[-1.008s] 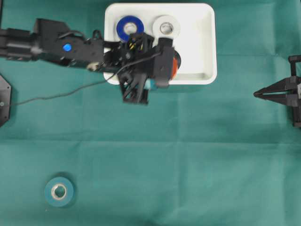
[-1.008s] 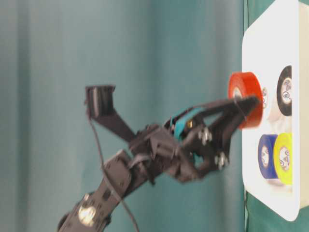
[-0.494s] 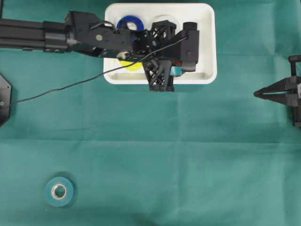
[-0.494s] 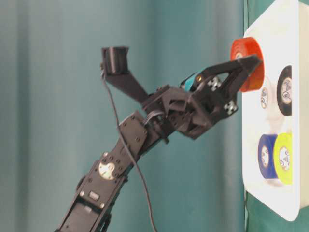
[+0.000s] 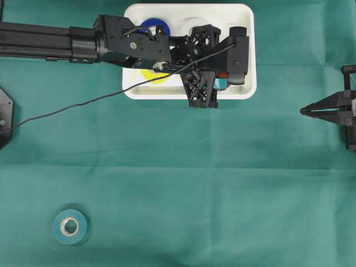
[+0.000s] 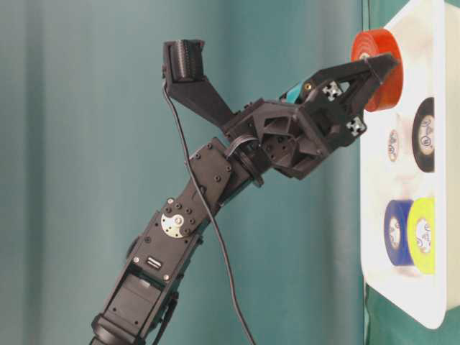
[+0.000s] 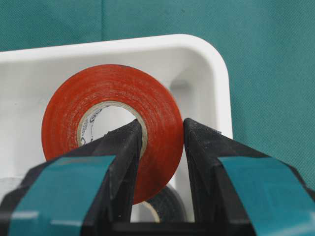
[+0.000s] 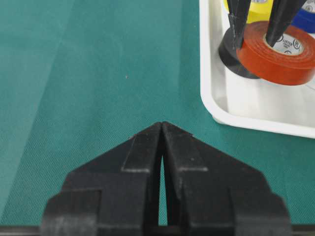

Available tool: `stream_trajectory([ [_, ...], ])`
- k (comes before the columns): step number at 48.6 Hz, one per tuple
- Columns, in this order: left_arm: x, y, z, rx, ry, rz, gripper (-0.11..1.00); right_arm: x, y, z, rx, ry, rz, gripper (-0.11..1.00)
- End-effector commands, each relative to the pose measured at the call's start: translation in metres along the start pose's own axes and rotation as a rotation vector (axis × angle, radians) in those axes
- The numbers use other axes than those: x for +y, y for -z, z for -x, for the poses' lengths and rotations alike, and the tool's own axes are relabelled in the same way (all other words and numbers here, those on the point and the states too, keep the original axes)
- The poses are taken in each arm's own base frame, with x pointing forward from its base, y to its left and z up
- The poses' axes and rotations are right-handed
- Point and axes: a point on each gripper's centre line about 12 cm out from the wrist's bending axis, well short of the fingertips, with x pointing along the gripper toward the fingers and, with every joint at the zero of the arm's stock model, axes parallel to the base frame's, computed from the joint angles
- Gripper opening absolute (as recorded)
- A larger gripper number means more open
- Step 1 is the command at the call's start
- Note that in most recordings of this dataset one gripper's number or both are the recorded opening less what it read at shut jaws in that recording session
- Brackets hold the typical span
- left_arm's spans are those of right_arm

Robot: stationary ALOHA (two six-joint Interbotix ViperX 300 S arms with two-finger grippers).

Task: Put the tape into the white case with the left arm.
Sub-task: 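Lift the red tape and carry it into the tray's right side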

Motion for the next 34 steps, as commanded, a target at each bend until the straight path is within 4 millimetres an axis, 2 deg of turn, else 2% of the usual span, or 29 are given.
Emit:
stream_trajectory([
  [1, 0.004, -0.021, 0.013, -0.061, -0.014, 0.001, 0.24, 0.0, -0.005, 0.0, -0.014, -0.001, -0.002, -0.09],
  [11, -0.001, -0.019, 0.013, -0.054, -0.007, -0.006, 0.27, 0.0, -0.005, 0.0, -0.014, -0.001, 0.0, -0.09],
  [13, -0.002, -0.019, 0.014, -0.055, -0.006, -0.006, 0.36, 0.0, -0.005, 0.0, -0.014, -0.001, -0.002, -0.09],
  [20, -0.001, -0.02, 0.017, -0.06, -0.007, -0.004, 0.8, 0.0, -0.005, 0.0, -0.014, -0.001, 0.0, -0.09],
  [23, -0.002, -0.02, 0.019, -0.062, -0.006, -0.004, 0.91, 0.0, -0.005, 0.0, -0.014, -0.001, -0.002, -0.09],
  [29, -0.003, -0.019, 0.023, -0.062, -0.005, -0.001, 0.86, 0.0, -0.005, 0.0, -0.014, -0.001, -0.002, -0.09],
  [34, -0.007, -0.019, 0.03, -0.063, 0.0, -0.007, 0.86, 0.0, -0.005, 0.0, -0.014, -0.001, -0.002, -0.09],
])
